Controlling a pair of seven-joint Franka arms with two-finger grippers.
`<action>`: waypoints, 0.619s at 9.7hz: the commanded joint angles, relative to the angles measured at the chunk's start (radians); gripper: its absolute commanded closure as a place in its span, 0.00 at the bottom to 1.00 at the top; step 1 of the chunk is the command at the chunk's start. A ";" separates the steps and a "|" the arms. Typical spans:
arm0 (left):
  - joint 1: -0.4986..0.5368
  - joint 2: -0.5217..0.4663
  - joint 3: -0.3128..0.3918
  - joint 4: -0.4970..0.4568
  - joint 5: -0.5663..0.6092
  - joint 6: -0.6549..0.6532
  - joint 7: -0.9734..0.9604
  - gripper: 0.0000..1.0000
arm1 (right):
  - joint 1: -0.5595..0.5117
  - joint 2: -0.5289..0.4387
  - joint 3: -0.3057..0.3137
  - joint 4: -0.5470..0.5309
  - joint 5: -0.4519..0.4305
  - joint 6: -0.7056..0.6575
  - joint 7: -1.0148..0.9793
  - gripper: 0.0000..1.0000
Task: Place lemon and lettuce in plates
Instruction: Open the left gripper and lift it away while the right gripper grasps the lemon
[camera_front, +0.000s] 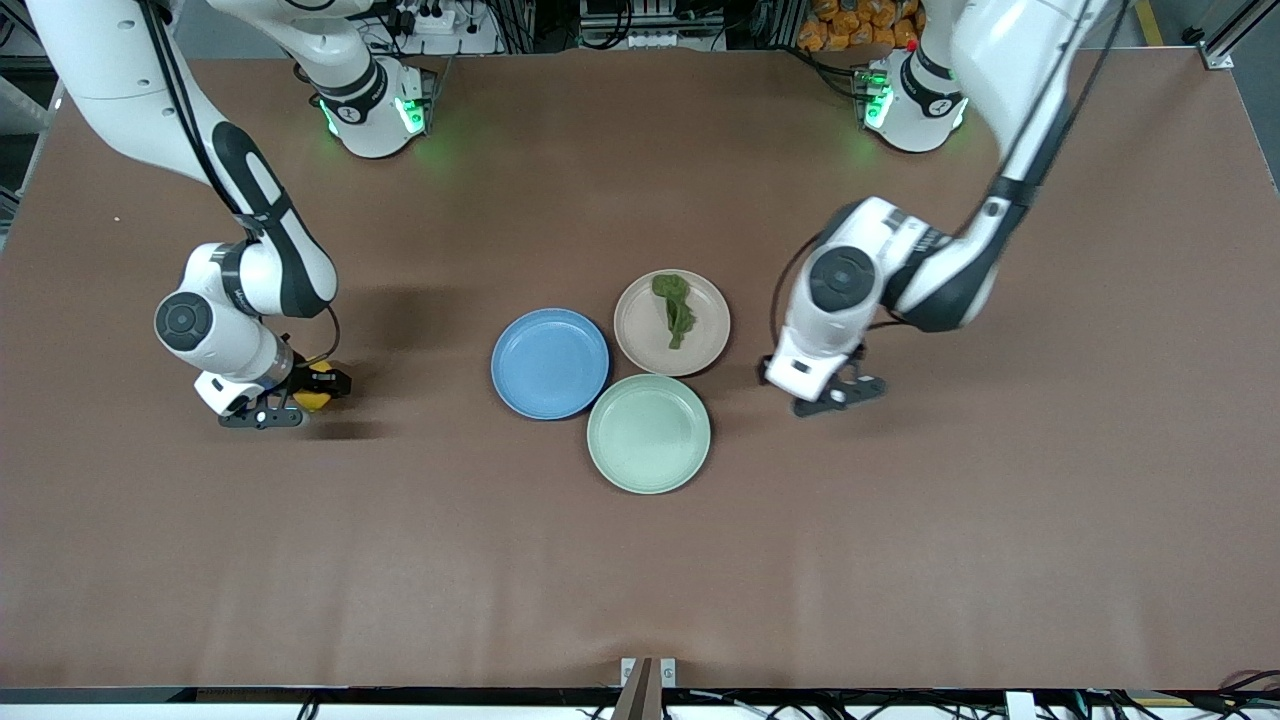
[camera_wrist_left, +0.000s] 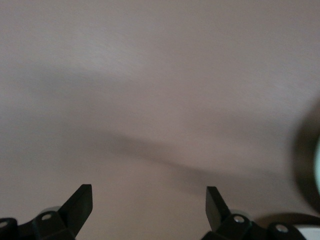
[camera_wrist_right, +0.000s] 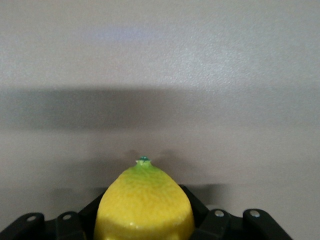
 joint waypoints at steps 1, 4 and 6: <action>0.080 -0.054 -0.012 -0.001 0.023 -0.116 0.120 0.00 | -0.010 -0.011 0.019 0.032 0.002 -0.074 -0.011 0.62; 0.116 -0.094 -0.009 -0.010 0.021 -0.187 0.145 0.00 | -0.011 -0.044 0.035 0.101 0.002 -0.215 -0.014 0.62; 0.141 -0.120 0.023 -0.057 0.004 -0.193 0.189 0.00 | -0.008 -0.054 0.051 0.118 0.002 -0.243 -0.014 0.63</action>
